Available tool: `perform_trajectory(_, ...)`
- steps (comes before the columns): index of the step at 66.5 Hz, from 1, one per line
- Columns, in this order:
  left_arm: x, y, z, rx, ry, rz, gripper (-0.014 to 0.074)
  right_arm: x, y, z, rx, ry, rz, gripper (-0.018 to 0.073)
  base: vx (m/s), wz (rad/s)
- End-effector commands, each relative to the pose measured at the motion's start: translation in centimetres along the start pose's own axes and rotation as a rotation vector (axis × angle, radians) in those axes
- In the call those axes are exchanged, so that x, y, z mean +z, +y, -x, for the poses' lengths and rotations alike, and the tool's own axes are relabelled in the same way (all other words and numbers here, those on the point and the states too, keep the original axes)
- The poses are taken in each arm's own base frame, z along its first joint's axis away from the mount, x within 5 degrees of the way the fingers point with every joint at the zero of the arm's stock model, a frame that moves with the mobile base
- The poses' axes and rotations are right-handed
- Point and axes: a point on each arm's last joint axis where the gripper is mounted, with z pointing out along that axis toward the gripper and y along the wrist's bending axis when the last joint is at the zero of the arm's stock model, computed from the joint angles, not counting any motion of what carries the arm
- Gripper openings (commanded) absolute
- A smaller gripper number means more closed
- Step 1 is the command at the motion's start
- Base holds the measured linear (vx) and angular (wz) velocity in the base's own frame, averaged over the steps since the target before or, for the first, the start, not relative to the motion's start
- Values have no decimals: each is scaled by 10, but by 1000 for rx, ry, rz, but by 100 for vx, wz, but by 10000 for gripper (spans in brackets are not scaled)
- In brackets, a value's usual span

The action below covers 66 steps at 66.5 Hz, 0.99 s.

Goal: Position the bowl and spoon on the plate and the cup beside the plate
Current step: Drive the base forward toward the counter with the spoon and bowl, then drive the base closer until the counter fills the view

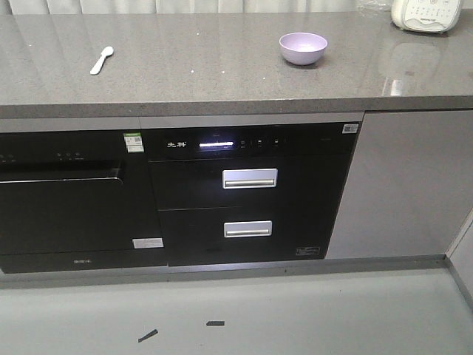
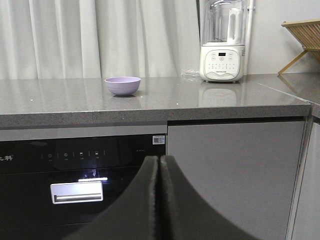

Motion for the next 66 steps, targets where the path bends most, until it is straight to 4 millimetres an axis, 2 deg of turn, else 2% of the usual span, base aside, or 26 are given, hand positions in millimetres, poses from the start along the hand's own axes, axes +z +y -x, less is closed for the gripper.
perform_trajectory(1, 0, -1, 9, -9, -74, -11, -6, -1, 1, 6, -13, -81, 10, -6, 11, -5)
perform_trajectory(66, 0, -1, 9, -9, -74, -11, -6, -1, 1, 6, -13, -81, 10, -6, 12, 1)
